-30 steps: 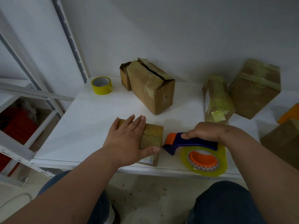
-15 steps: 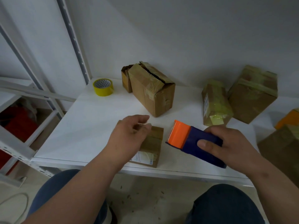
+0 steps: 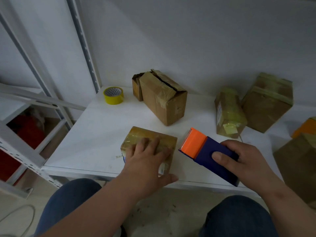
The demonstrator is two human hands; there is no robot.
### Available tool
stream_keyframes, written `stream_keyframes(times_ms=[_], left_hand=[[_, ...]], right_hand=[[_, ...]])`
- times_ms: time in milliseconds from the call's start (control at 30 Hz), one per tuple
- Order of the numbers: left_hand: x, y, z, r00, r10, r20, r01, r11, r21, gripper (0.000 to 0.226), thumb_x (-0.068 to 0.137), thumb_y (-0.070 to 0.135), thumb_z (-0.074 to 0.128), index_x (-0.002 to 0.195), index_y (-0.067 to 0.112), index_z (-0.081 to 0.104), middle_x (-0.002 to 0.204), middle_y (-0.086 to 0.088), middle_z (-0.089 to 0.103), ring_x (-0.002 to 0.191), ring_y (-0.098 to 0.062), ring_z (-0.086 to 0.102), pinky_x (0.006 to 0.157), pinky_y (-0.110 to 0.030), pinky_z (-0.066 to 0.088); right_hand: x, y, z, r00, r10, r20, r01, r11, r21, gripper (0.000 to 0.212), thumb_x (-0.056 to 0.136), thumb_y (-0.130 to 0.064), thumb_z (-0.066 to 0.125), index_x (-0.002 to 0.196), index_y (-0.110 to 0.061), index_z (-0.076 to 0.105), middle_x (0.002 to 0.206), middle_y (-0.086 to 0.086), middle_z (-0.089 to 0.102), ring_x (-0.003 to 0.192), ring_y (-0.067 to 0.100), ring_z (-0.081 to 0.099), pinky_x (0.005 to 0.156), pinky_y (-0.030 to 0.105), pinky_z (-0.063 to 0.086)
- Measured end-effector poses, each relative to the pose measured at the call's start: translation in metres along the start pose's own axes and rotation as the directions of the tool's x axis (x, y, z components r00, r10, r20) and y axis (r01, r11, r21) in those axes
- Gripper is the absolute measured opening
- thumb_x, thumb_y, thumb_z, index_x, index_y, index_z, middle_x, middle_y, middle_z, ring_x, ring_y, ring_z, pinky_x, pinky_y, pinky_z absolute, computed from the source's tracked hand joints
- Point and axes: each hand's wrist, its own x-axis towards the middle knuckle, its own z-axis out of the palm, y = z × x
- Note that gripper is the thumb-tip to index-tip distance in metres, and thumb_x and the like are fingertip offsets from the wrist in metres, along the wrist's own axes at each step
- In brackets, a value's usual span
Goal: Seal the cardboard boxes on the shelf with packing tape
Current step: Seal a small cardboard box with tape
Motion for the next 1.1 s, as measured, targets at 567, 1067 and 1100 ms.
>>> stream_keyframes(times_ms=[567, 1067, 1100], left_hand=[[0.007, -0.004, -0.027, 0.995, -0.093, 0.023, 0.049, 0.289, -0.956, 0.033, 0.091, 0.047, 0.060, 0.120, 0.031, 0.065, 0.118, 0.011, 0.067, 0.113, -0.010, 0.060, 0.105, -0.038, 0.045], [0.002, -0.004, -0.032, 0.989, -0.092, 0.116, 0.123, 0.069, -0.990, 0.023, 0.094, 0.020, 0.058, 0.079, 0.016, 0.073, 0.081, -0.010, 0.070, 0.076, -0.020, 0.064, 0.072, -0.033, 0.054], [0.001, -0.004, -0.033, 0.988, -0.123, 0.098, 0.114, 0.132, -0.985, 0.024, 0.096, 0.019, 0.057, 0.079, 0.016, 0.073, 0.082, -0.012, 0.069, 0.078, -0.022, 0.063, 0.078, -0.037, 0.056]], right_hand=[[-0.001, -0.002, 0.008, 0.998, -0.022, 0.056, 0.020, 0.999, 0.030, 0.045, 0.066, -0.068, 0.052, 0.083, -0.029, 0.063, 0.078, -0.016, 0.067, 0.067, 0.005, 0.064, 0.055, 0.013, 0.046], [0.002, -0.021, 0.005, 0.976, -0.125, 0.180, 0.126, 0.992, 0.007, 0.043, 0.070, -0.070, 0.055, 0.091, -0.033, 0.064, 0.083, -0.017, 0.067, 0.070, 0.005, 0.066, 0.056, 0.015, 0.049], [0.003, -0.022, 0.004, 0.975, -0.120, 0.186, 0.127, 0.992, -0.022, 0.046, 0.069, -0.072, 0.054, 0.092, -0.034, 0.064, 0.084, -0.017, 0.067, 0.070, 0.004, 0.066, 0.058, 0.017, 0.050]])
